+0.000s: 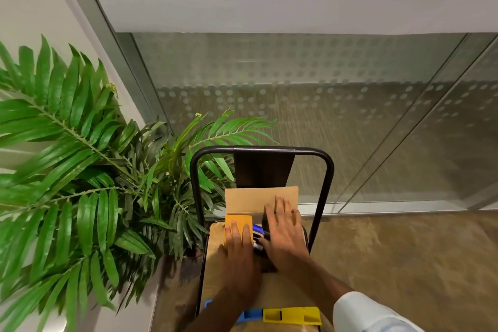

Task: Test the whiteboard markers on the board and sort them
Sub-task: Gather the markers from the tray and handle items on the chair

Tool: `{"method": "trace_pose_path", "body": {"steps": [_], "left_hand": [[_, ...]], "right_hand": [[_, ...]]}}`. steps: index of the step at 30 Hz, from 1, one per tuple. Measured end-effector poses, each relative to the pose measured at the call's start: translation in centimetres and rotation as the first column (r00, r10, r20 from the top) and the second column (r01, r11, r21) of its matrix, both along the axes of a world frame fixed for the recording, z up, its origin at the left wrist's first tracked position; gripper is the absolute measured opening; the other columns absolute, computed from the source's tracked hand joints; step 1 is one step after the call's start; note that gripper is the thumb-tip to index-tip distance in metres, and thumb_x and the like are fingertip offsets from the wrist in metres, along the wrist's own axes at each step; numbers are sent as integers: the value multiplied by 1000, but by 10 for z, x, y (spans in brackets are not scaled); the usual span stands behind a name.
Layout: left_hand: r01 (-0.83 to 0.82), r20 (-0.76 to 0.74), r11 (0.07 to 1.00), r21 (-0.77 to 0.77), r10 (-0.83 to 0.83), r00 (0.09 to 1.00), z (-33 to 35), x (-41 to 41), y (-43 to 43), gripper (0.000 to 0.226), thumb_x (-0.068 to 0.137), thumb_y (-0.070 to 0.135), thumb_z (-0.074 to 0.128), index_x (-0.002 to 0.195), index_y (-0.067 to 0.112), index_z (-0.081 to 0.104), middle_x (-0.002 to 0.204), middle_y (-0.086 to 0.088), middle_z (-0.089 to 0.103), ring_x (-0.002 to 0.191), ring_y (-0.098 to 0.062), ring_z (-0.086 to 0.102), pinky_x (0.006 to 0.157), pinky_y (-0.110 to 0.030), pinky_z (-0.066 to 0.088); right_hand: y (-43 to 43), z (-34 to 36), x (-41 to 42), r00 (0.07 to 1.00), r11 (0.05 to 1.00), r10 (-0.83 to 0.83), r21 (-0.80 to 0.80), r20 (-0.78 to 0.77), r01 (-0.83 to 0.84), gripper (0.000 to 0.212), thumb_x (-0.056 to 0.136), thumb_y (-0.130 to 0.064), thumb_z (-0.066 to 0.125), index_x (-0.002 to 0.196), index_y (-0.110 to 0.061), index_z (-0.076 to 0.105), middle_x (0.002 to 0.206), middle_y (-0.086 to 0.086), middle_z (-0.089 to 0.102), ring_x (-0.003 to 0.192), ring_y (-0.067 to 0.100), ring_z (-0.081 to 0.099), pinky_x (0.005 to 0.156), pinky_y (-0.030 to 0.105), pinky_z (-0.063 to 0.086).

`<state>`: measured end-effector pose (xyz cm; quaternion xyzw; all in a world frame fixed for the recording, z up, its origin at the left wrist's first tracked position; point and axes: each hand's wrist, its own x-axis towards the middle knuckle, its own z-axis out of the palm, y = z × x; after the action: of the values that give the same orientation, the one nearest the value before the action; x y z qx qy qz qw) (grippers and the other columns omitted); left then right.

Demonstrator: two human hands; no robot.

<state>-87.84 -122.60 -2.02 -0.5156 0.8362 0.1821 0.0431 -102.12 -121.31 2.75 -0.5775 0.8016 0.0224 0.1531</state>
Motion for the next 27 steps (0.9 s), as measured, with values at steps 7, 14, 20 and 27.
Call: {"method": "trace_pose_path", "body": {"steps": [7, 14, 20, 27], "left_hand": [[-43, -189, 999, 24, 46, 981, 21, 3, 5, 65, 104, 35, 31, 162, 20, 7, 171, -7, -4, 158, -24, -5, 127, -42, 5], [89, -216, 969, -231, -141, 966, 42, 19, -14, 77, 89, -1, 57, 158, 18, 30, 169, -8, 7, 158, -25, 0, 128, -51, 8], [373, 212, 897, -237, -327, 921, 25, 41, -40, 73, 61, 11, 90, 130, 8, 65, 150, -23, 49, 145, -33, 24, 117, -53, 20], [289, -62, 943, -162, -302, 951, 18, 33, -48, 63, 106, 11, 37, 162, 20, 8, 167, -7, -7, 155, -25, -13, 120, -44, -14]], "right_hand": [[0, -6, 2, 999, 1000, 26, 12, -45, -25, 97, 90, -63, 50, 156, -18, -5, 160, 17, -22, 148, 37, -19, 120, 54, -1], [2, -10, 2, 998, 999, 30, -18, -46, -31, 91, 92, -50, 55, 156, -17, 0, 160, 19, -20, 147, 38, -19, 120, 55, -2], [2, -8, 1, 999, 1000, 10, -24, -41, -11, 95, 88, -17, 64, 156, -18, -3, 160, 16, -23, 146, 36, -22, 118, 51, -9], [8, 4, -8, 992, 992, -11, -121, 126, 26, 88, 87, -11, 55, 156, -20, 1, 161, 6, -23, 146, 24, -26, 114, 39, -17]]}}
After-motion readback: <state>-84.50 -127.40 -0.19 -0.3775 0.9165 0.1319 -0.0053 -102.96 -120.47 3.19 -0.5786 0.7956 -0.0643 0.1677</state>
